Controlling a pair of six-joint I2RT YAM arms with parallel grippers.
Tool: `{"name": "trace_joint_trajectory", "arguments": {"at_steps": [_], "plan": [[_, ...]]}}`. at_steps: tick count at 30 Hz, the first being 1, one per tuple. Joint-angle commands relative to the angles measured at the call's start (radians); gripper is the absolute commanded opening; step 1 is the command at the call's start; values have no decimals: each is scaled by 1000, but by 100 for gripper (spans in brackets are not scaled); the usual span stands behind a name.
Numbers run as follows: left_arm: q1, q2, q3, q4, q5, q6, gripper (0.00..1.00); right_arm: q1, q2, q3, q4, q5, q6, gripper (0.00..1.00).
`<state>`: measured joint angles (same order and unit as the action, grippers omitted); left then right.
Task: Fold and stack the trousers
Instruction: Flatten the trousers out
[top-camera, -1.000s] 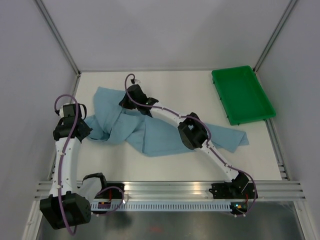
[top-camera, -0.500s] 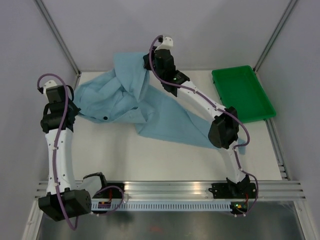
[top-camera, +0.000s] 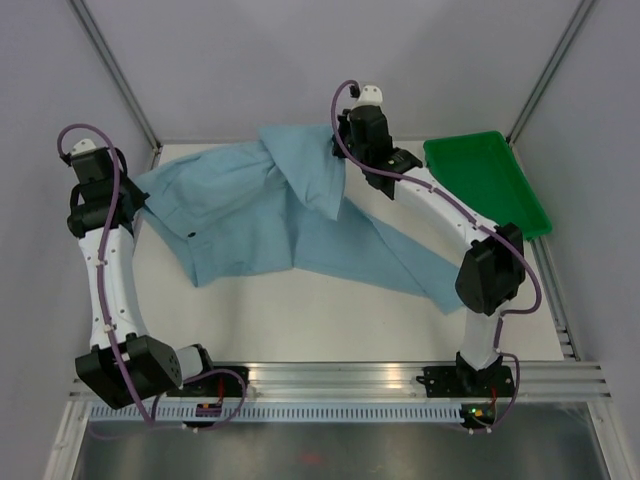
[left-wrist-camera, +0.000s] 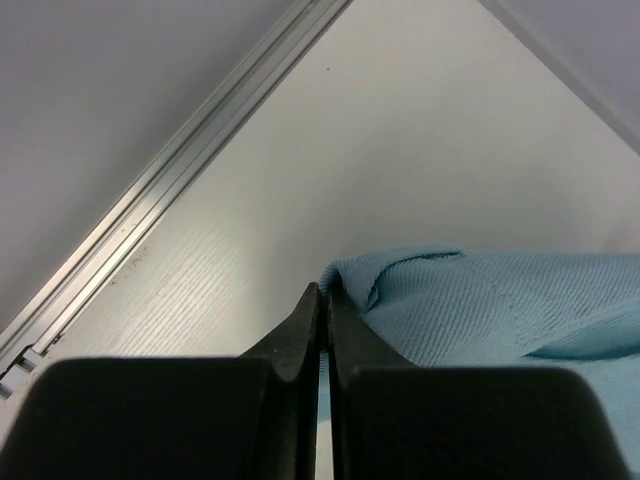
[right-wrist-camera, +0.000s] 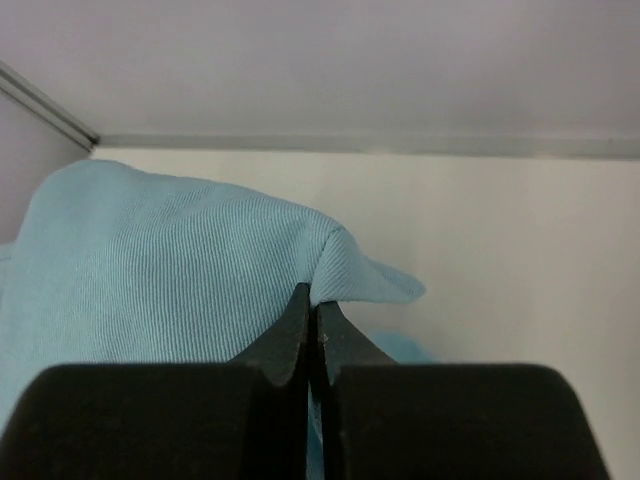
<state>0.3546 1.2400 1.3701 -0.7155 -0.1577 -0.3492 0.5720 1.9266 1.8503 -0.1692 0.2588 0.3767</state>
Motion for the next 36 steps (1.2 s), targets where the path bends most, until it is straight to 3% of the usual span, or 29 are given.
{"name": "trace_joint_trajectory", "arguments": {"at_steps": [1,8,12,14,19,23,25,29,36], "plan": [[44,13,21,54,-57,70,2,-37,-121,-121,-24,79,-36,0],[73,78,-2,83,-69,102,2,-84,-189,-278,-23,105,71,0],[73,117,17,93,-68,124,2,-106,-161,-197,-59,114,103,15],[75,133,26,97,-59,136,2,-109,-127,-159,-105,105,113,16],[73,145,14,106,-8,157,2,-107,-101,-232,-8,-16,157,19],[73,131,-29,125,17,167,2,-109,1,-246,66,-179,223,14],[75,133,-32,123,1,173,2,-109,44,-214,44,-211,246,18],[75,131,-37,120,4,173,2,-98,130,-142,-41,-254,217,47],[75,108,-65,131,27,167,2,-104,218,-129,-208,-106,183,60]]}}
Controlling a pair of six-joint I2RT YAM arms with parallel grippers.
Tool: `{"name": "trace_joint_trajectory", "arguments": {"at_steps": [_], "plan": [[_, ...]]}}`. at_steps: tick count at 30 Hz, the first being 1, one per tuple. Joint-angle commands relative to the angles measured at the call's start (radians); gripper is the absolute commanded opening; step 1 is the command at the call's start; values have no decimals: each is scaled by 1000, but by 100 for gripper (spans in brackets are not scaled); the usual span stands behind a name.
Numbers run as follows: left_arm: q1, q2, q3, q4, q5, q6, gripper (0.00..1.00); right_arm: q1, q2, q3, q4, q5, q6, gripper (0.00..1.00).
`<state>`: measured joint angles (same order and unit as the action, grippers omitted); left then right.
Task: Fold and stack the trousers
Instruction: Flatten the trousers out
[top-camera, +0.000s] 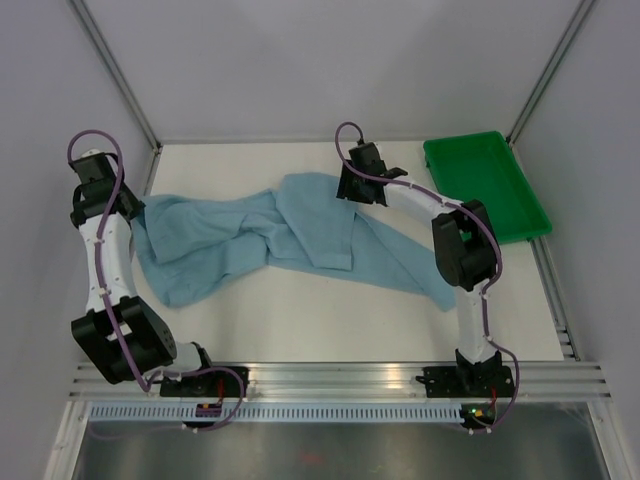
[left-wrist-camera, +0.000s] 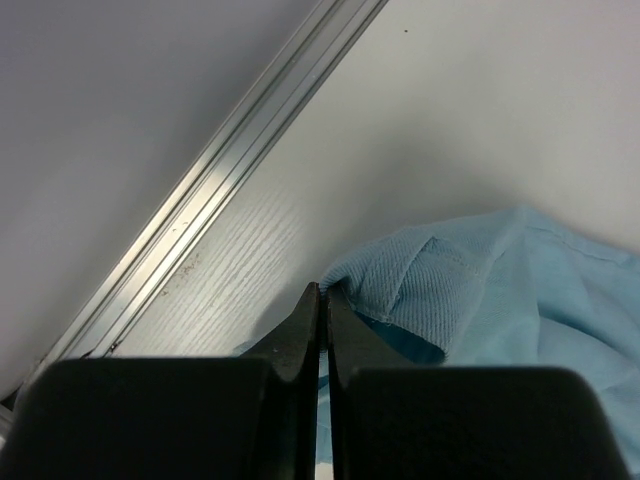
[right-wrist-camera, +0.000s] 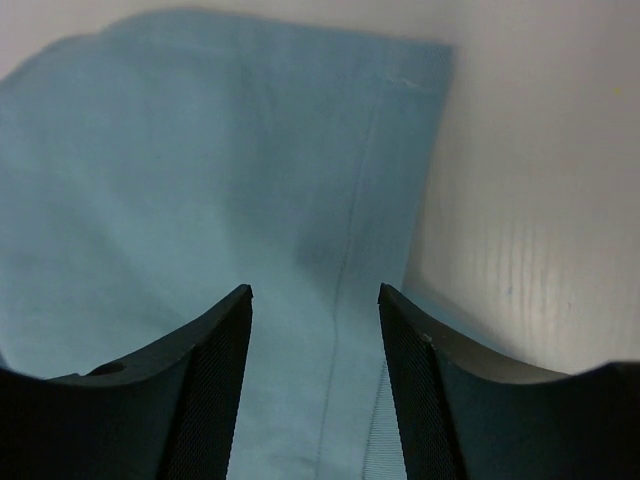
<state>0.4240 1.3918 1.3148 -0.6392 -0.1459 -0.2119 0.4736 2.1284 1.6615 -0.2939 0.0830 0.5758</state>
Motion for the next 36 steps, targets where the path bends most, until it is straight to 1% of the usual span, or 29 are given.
{"name": "trace_joint_trajectory", "arguments": {"at_steps": [1,6,12,14,15,16,17,18,19,20,21,23,24,29,32,36], "plan": [[6,-43,-15,56,20,26,2,-4,30,66,-112,90,-19,61],[5,-43,-17,61,43,22,2,-3,100,107,-159,146,-57,62],[6,-46,-19,61,48,20,2,-3,189,170,-130,158,-68,61],[4,-50,-20,61,46,22,2,-3,209,198,-125,156,-59,59],[4,-50,-22,61,45,23,2,-3,225,205,-120,149,-53,56],[4,-50,-20,61,45,23,2,-4,232,210,-114,149,-41,44],[5,-51,-20,62,45,23,2,-4,237,211,-108,147,-33,38],[6,-51,-20,62,45,23,2,-4,237,208,-85,147,-27,29],[6,-51,-20,62,45,23,2,-4,234,205,-73,155,-21,12],[6,-50,-19,64,45,25,2,-4,226,190,-58,162,-4,2],[4,-50,-19,64,45,26,2,-3,210,181,-25,187,1,0],[4,-47,-15,62,45,26,2,-4,183,178,-7,224,4,0],[5,-47,-11,62,40,28,2,-4,167,178,4,277,1,0],[7,-21,43,47,-1,39,2,-39,3,175,36,409,-34,0],[12,1,99,27,-20,49,2,-98,-102,156,36,455,-33,0],[25,6,145,27,-32,66,2,-214,-237,69,26,491,-18,0]]}}
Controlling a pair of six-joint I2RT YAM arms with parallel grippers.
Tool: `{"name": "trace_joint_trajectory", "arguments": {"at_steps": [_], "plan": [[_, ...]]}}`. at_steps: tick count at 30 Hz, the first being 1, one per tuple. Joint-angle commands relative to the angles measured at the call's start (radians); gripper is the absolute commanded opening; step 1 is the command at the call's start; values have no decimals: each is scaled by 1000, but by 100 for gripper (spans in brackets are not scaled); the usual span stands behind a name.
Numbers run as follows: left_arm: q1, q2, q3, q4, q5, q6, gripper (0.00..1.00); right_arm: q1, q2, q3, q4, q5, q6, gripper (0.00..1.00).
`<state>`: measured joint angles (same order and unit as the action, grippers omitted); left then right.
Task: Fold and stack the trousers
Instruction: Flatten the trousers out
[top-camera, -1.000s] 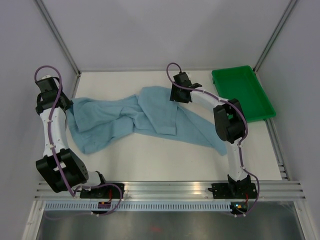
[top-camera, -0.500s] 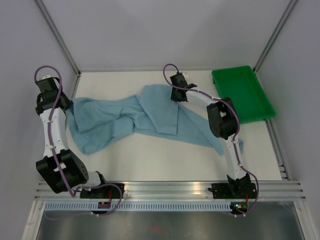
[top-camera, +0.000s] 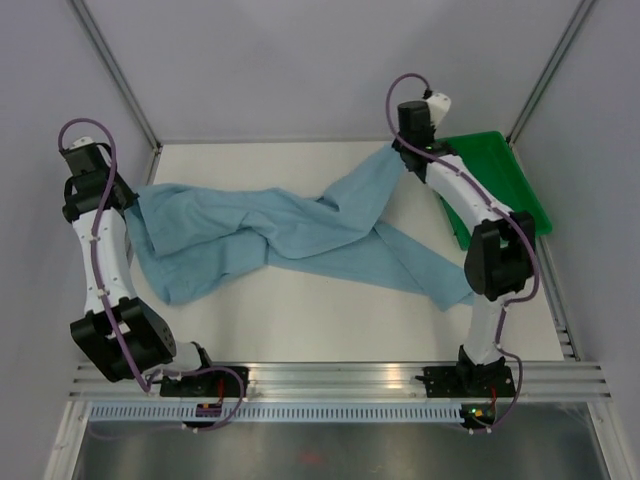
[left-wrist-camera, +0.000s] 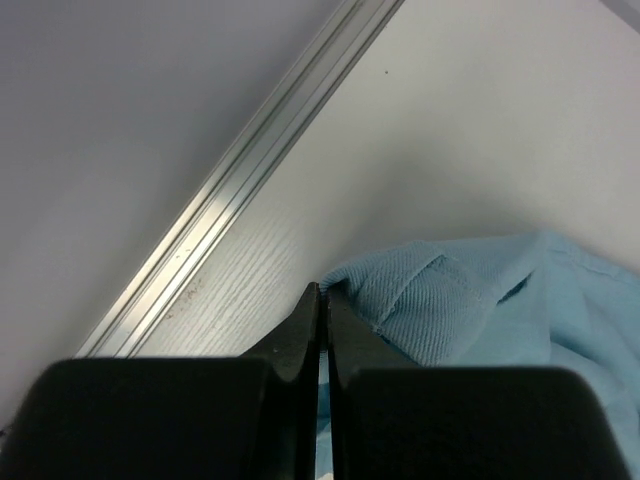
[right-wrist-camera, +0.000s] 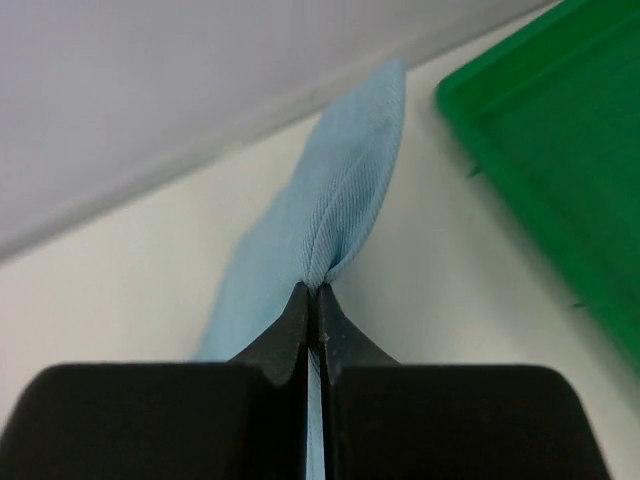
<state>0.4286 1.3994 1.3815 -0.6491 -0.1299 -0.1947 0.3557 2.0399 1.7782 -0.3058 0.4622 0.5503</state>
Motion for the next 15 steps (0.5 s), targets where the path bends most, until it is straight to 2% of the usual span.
{"name": "trace_joint_trajectory", "arguments": {"at_steps": [1,9,15], "plan": [[24,0,86,36,-56,57,2,-116,-173,-68,34,118,7,0],[82,39,259,-15,-48,81,2,-267,-417,-241,23,210,-52,0],[102,127,418,-78,21,97,2,-285,-469,-266,20,260,-110,0]]}}
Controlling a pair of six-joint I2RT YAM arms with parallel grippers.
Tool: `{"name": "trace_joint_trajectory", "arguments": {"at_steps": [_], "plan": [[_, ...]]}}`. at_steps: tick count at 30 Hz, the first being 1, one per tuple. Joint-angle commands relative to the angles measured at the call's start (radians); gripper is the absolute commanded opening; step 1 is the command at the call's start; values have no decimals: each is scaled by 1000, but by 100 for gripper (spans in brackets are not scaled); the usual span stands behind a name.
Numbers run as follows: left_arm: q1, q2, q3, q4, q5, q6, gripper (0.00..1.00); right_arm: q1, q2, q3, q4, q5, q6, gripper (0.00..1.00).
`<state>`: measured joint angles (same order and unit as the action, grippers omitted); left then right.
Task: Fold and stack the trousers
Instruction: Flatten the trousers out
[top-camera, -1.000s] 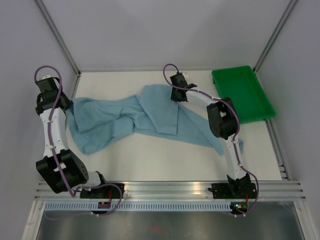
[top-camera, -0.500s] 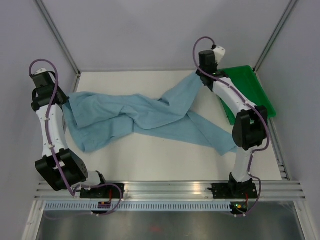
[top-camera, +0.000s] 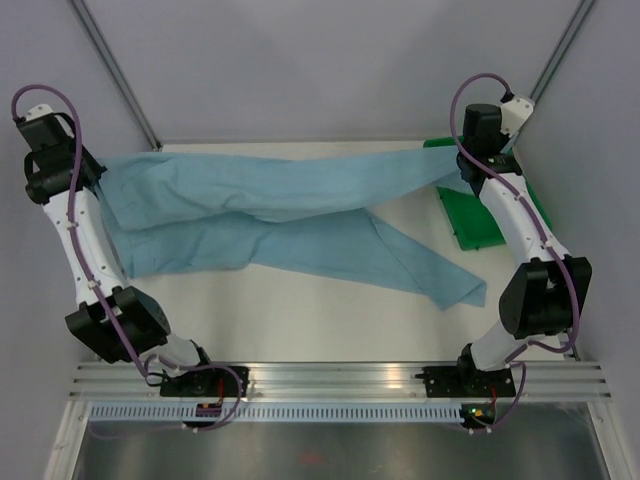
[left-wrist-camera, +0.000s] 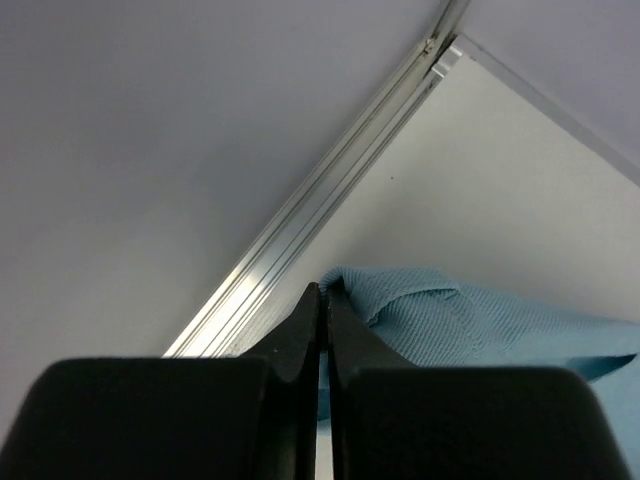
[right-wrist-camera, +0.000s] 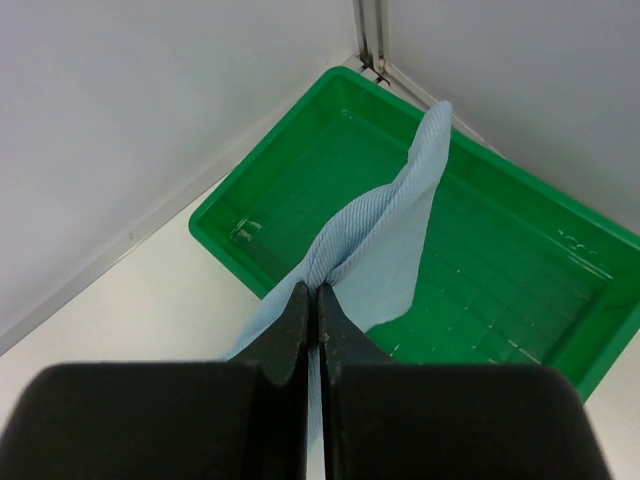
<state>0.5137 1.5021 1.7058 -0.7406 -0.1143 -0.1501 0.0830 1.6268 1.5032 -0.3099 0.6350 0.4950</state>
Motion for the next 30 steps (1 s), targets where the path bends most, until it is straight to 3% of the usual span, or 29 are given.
{"name": "trace_joint_trajectory", "arguments": {"at_steps": [1,4,9,12,17,25,30], "plan": [[17,42,110,15,19,66,2,-14,-58,9,34,86,-62,0],[17,92,216,-6,91,81,2,-23,-36,14,93,40,-85,0],[8,72,178,-2,154,84,2,-32,42,44,219,-61,-137,0],[-13,27,74,26,176,70,3,-34,155,150,232,-127,-160,0],[-14,-8,-155,116,13,40,2,-35,358,371,144,-279,-130,0],[8,43,-388,416,137,3,2,-35,381,328,212,-421,-128,0],[89,66,-379,524,188,-15,2,-20,334,246,265,-515,-200,0]]}}
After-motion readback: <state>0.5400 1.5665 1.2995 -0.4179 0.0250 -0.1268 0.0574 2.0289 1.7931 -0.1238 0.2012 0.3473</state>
